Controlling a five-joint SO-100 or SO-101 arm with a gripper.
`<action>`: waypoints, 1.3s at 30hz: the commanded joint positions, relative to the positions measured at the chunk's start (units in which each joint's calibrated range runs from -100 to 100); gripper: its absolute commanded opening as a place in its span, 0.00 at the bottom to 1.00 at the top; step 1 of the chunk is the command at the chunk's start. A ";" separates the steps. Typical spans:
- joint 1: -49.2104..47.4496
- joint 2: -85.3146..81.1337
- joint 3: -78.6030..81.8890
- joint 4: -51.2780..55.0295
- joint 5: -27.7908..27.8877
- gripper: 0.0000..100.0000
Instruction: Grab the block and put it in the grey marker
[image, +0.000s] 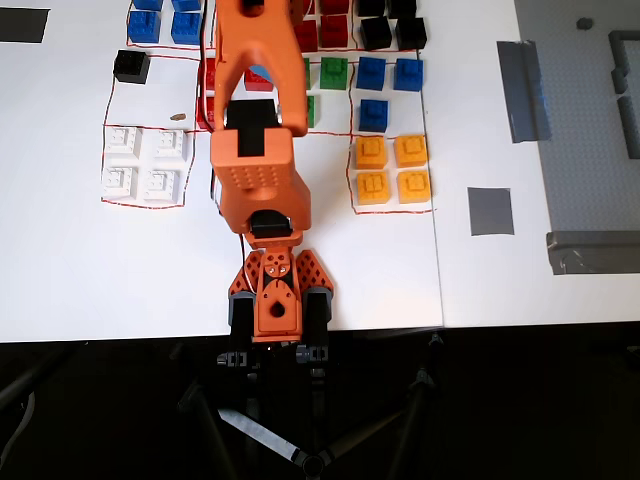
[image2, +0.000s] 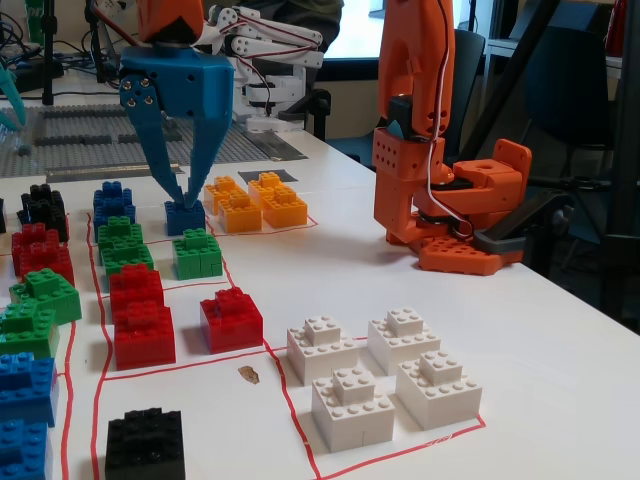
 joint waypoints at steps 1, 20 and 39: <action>-4.04 -9.62 3.00 1.04 0.88 0.00; -3.54 -9.45 2.91 0.88 0.68 0.00; -4.54 -12.99 1.91 2.51 -2.30 0.00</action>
